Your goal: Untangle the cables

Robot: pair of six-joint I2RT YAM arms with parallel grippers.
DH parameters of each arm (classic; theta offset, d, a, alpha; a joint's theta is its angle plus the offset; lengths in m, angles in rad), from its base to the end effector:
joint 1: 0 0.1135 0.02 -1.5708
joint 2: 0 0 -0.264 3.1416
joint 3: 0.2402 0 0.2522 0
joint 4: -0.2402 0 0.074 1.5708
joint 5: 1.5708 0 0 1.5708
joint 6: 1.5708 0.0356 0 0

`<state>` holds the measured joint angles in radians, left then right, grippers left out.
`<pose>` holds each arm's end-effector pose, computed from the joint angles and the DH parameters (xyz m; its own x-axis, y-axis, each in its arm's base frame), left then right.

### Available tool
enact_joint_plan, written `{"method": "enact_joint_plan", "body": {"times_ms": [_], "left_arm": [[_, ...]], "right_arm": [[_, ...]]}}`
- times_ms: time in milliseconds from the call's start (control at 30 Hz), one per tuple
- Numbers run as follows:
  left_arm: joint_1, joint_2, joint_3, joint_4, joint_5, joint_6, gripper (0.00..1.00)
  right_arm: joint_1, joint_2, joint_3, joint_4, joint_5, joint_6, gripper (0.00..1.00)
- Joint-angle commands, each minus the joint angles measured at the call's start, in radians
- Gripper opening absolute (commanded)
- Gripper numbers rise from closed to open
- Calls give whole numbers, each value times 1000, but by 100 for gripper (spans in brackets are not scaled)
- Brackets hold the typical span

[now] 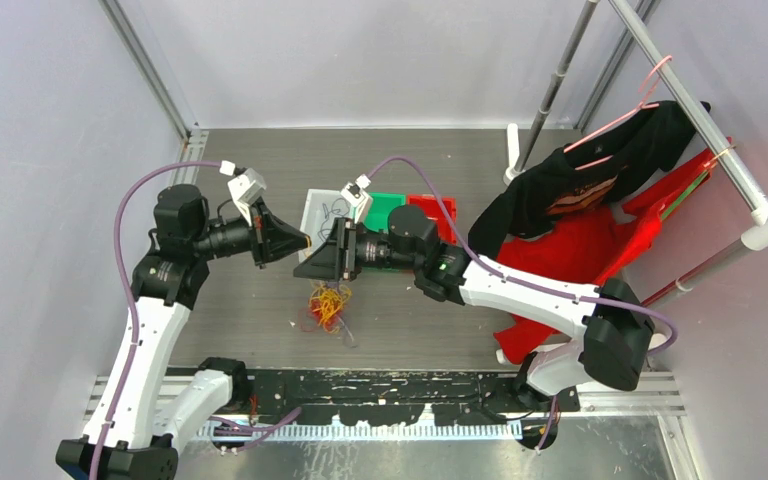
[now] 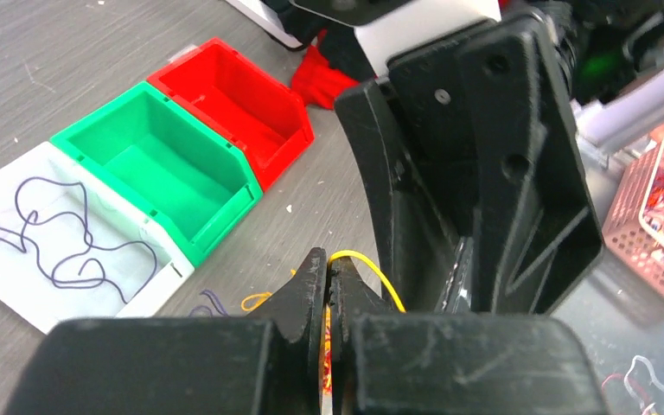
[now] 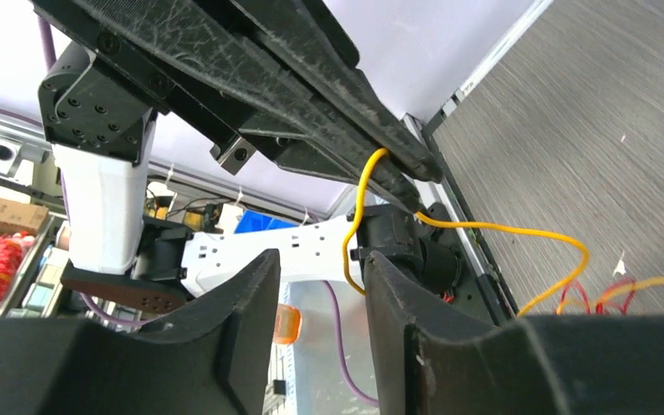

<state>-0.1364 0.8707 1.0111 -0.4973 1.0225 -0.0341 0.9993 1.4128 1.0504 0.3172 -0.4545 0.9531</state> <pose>0.1651 -0.0533 0.3768 -0.3753 0.0336 -0.9263 0.8508 0.4090 -0.3299 0.1679 0.2899 0.3387 -0.8236 0.0735 -0.5624 -0.5551 0.0988 0.8259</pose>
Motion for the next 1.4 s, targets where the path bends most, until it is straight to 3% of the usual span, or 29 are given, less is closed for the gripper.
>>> {"method": "enact_joint_plan", "body": {"times_ms": [0,600,967,1367], "left_arm": [[2,-35,31,108,-85,-155,0],[3,-58,221,45,-87,-228,0],[2,-59,287,46,-82,-287,0],[3,-17,440,36,-132,-248,0]], "right_arm": [[45,-1,11,127,78,-24,49],[106,88,-76,225,202,-1,49],[197,71,-10,-22,512,-245,52],[209,115,-99,-57,557,-288,45]]}}
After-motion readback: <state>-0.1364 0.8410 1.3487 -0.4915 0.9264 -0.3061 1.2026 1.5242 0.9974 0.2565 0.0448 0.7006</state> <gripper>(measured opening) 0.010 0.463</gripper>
